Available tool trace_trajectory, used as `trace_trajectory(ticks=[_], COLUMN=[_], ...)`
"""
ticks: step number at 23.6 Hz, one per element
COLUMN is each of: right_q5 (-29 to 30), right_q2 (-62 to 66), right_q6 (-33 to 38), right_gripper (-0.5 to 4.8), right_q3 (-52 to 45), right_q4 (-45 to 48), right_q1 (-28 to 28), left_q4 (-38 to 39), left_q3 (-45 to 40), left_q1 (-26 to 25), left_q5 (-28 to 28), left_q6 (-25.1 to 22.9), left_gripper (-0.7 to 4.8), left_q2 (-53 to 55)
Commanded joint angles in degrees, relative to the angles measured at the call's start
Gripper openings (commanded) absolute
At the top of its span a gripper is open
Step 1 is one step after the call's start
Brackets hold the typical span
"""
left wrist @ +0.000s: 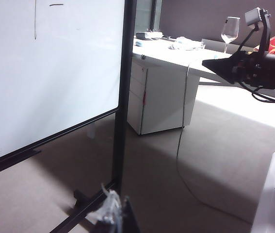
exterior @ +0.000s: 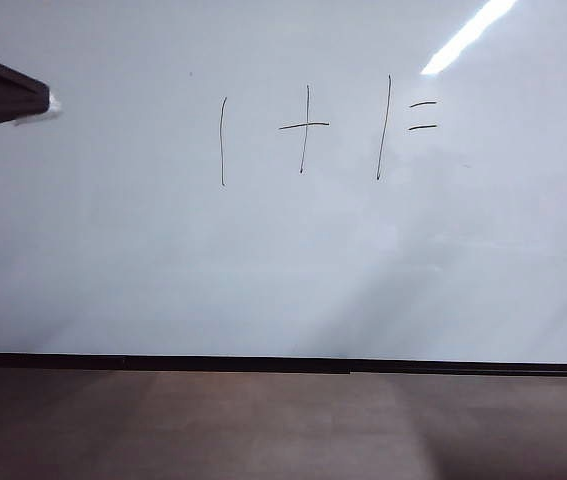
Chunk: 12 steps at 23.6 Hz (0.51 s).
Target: Reach to the right to find the marker pen, pick it up, and write the answer to the math problem on the whiteboard.
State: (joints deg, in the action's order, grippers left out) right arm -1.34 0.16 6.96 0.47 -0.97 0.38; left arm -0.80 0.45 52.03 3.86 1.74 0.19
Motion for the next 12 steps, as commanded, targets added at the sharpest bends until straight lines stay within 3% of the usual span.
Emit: trace_trajectory(ticks=[1,7,9,12], right_q5=[0.0,0.0,0.0,0.0], right_q2=[0.0,0.0,0.0,0.0], right_q6=[0.1,0.1,0.1,0.1], right_gripper=[-0.01,-0.01,-0.01,-0.01], right_q3=[-0.1,-0.1,-0.1,-0.1], right_q4=[1.0,1.1,1.3,1.6], right_q1=[0.1,0.1,0.1,0.1], left_q4=[-0.5,0.2,1.4,1.1], left_q3=[0.0,2.4,7.8,21.5], left_q1=[0.0,0.0,0.0,0.0], left_q5=[0.0,0.3,3.3,8.0], left_q6=[-0.2,-0.2,-0.2,-0.2], left_gripper=[-0.04,-0.04,-0.05,-0.05], left_q2=[0.0,0.9,4.7,21.1])
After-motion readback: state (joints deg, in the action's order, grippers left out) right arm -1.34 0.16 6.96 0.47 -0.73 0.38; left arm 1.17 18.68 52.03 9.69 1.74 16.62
